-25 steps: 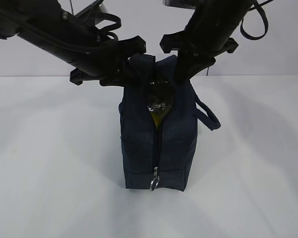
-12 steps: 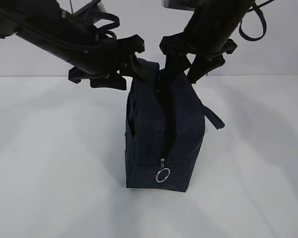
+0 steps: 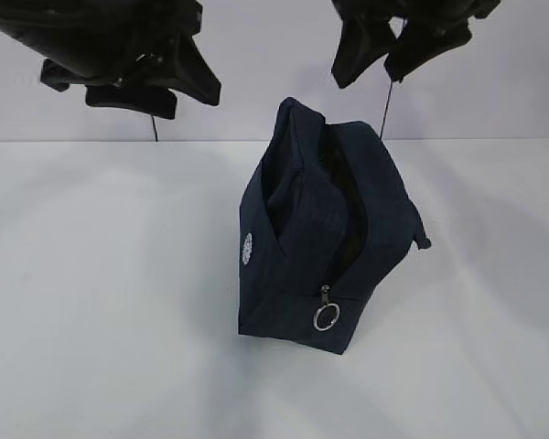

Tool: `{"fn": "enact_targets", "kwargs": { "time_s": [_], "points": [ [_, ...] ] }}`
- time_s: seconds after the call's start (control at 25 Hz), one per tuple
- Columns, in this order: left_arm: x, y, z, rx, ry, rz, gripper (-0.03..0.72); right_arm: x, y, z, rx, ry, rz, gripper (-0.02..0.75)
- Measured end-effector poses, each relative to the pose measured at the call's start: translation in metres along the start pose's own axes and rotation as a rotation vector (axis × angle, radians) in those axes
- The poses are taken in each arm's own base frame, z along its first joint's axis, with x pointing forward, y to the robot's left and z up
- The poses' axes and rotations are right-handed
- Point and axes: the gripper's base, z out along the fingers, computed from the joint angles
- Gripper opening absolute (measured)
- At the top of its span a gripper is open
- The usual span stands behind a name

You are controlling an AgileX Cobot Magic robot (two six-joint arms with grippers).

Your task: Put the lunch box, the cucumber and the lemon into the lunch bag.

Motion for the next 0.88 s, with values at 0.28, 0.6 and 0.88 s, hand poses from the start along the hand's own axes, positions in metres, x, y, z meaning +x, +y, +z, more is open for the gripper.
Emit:
{"fn": "enact_targets", "kwargs": {
  "time_s": [0.28, 0.6, 0.88],
  "points": [
    [0.017, -0.007, -0.042, -0.051, 0.119, 0.104, 0.401, 0.024, 0.01, -0.048, 0.005, -0.064, 0.001, 0.515],
    [0.045, -0.022, -0.092, -0.049, 0.114, 0.201, 0.401, 0.095, 0.018, -0.071, -0.006, -0.005, 0.016, 0.515],
    [0.091, -0.027, -0.133, 0.006, 0.073, 0.262, 0.401, 0.169, 0.028, -0.094, -0.022, -0.026, 0.008, 0.515]
  ]
}}
